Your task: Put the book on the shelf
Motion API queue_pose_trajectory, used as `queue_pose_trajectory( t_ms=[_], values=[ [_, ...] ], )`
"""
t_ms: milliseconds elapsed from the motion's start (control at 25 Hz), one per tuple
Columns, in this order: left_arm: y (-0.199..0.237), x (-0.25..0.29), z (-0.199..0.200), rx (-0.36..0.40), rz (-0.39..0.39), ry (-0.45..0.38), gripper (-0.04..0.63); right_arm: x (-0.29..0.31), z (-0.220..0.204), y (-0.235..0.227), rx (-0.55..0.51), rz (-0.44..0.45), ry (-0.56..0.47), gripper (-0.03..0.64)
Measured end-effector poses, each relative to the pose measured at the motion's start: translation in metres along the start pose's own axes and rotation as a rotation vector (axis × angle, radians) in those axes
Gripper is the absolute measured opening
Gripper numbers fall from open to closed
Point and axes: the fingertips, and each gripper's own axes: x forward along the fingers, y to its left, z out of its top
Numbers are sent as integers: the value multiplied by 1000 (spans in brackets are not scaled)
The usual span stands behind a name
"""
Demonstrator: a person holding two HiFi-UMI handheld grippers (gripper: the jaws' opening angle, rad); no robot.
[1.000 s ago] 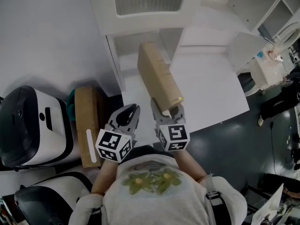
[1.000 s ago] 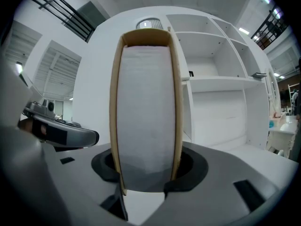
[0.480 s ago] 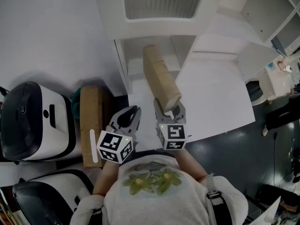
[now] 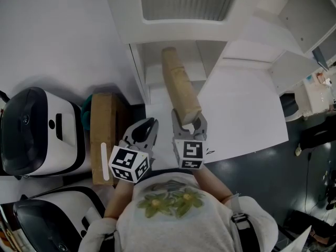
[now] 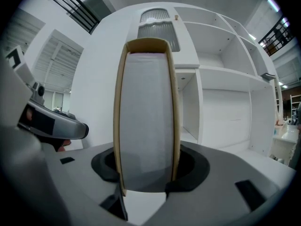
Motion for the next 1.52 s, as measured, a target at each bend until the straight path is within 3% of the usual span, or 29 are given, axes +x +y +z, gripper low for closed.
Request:
queue_pose_trajectory(
  t_ms=[440,1520],
  values=[
    [2,12,-2,-11,9,0,57,16,2,5,10,31,2,238],
    [30,35,1,-26,8,17,57,70,-2,4,27,-11,51,238]
  ],
)
